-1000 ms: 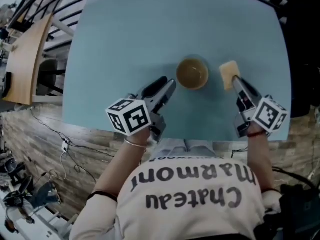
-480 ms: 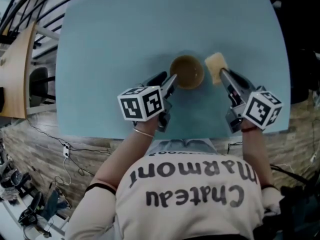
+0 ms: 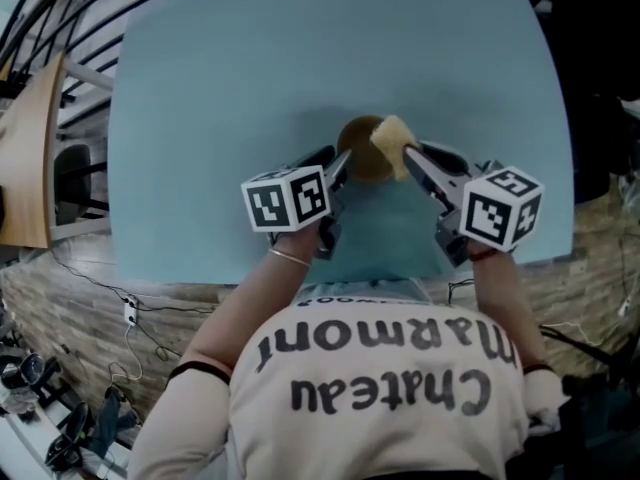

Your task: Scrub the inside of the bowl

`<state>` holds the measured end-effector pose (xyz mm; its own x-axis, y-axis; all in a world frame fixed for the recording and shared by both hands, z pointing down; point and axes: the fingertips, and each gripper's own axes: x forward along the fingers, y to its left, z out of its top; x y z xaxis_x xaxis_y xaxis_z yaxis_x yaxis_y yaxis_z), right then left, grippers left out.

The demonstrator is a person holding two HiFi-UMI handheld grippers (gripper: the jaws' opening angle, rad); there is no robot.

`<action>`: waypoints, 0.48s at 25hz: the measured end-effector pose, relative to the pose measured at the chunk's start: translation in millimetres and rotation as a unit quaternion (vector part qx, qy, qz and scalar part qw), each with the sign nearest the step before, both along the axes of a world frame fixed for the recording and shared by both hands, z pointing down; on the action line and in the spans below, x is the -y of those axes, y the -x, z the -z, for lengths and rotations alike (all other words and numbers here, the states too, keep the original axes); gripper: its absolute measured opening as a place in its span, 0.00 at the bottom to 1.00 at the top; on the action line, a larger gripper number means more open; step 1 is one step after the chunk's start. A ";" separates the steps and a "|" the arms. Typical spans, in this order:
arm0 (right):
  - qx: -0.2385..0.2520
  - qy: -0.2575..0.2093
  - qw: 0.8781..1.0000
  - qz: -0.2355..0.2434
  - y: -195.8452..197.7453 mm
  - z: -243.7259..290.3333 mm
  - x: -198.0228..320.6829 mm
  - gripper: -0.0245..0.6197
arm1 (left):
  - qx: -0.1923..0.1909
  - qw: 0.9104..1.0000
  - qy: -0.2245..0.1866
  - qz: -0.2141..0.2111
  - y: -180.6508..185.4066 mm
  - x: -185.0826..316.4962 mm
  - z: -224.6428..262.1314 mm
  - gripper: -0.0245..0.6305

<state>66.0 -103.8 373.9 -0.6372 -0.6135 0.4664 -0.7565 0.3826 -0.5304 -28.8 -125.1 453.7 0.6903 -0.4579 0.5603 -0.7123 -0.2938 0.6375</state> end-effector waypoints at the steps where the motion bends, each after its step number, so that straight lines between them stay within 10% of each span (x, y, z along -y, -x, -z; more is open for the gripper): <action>1: -0.009 0.002 1.000 0.004 2.4 -2.4 1.7 0.14 | 0.002 1.000 0.000 0.000 -0.2 0.7 -1.1 0.25; 12: -0.070 0.014 0.996 0.053 19.7 -18.8 8.6 0.14 | 0.014 1.000 -0.021 -0.004 -8.1 7.6 2.9 0.09</action>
